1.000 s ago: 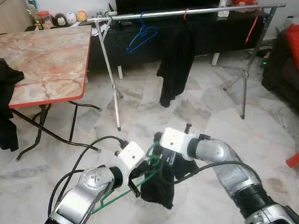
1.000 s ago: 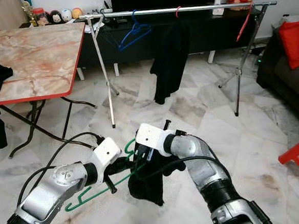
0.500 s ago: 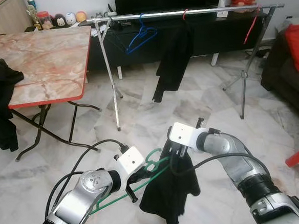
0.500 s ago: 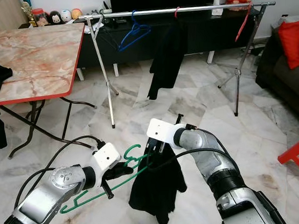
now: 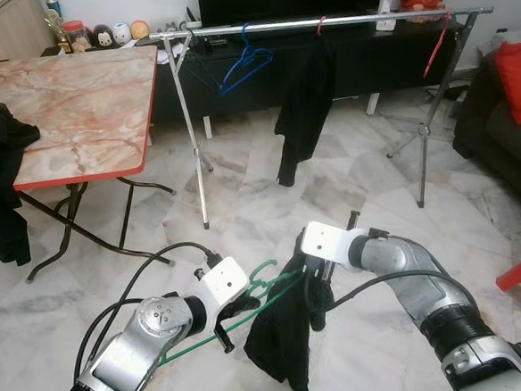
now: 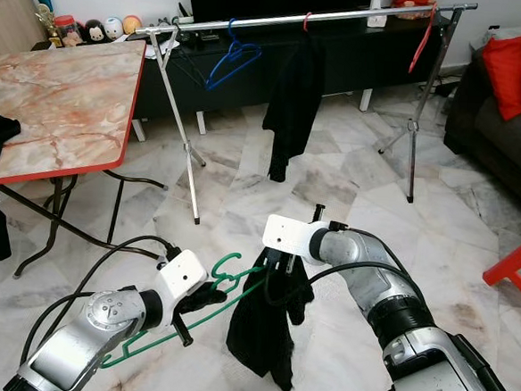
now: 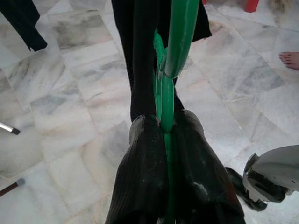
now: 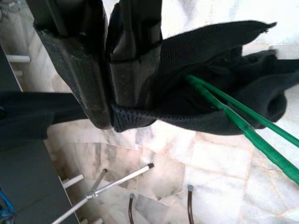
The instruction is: Hang hanger
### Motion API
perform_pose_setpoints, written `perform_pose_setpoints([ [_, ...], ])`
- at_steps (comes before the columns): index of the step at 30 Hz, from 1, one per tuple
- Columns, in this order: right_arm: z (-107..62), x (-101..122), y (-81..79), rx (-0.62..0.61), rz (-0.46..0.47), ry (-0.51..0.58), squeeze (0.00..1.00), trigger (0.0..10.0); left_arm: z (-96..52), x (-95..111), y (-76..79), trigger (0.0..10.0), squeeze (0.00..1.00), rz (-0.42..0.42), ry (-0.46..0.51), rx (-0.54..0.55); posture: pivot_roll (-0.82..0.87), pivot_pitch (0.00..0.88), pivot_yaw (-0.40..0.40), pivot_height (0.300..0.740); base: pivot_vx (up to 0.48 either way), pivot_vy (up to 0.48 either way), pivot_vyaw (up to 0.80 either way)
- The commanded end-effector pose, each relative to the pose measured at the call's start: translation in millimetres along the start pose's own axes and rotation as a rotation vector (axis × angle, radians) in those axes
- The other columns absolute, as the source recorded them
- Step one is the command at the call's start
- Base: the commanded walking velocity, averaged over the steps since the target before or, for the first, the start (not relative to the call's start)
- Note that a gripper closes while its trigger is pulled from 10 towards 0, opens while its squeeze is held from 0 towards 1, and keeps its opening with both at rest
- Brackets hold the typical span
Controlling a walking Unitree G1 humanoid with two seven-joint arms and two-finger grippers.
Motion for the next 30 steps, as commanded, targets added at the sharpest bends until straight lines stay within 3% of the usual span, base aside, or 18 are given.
perform_pose_setpoints([
  [1, 0.9, 13.1, 10.2, -0.012, -0.032, 0.045, 0.00, 10.0, -1.7, -0.5, -1.2, 10.0, 0.00, 0.023, -0.006, 0.004, -0.10, 0.000, 0.096, 0.740, 0.000, 0.000, 0.00],
  [6, 5.9, 38.5, 1.1, 0.038, -0.026, 0.151, 0.00, 10.0, 5.1, 0.0, -10.8, 10.0, 0.00, 0.040, -0.015, 0.110, -0.10, 0.000, 0.094, 0.740, 0.000, 0.000, 0.00],
  [17, 7.0, 50.4, -3.0, 0.036, -0.012, 0.179, 0.00, 10.0, 8.1, -3.8, -26.1, 10.0, 0.00, 0.033, -0.060, 0.252, -0.10, 0.000, 0.094, 0.740, 0.000, 0.000, 0.00],
  [23, 8.9, 45.1, -0.5, -0.010, 0.033, 0.121, 0.00, 10.0, 7.4, -13.9, -25.1, 10.0, 0.00, 0.037, -0.127, 0.243, -0.10, 0.000, 0.093, 0.740, 0.000, 0.000, 0.00],
  [25, 10.9, 32.7, 3.2, -0.058, 0.044, 0.036, 0.00, 10.0, 5.0, -19.6, -22.0, 10.0, 0.00, 0.033, -0.152, 0.219, -0.10, 0.000, 0.091, 0.740, 0.000, 0.000, 0.00],
  [30, 12.5, 16.9, 3.8, -0.097, 0.083, -0.045, 0.00, 10.0, 1.6, -21.6, -24.6, 10.0, 0.00, 0.030, -0.155, 0.237, -0.10, 0.000, 0.090, 0.740, 0.000, 0.000, 0.00],
])
Point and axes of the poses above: a point about 5 cm out from each wrist's last joint towards the gripper, its own z axis pointing out of the wrist towards the gripper, its own x axis along the axis of the wrist's last joint, y = z × x, the point moved 1 cm from there along z, pointing out of the wrist towards the gripper, and after that the axes turned 2 degrees about -z, right-handed, at the moved point
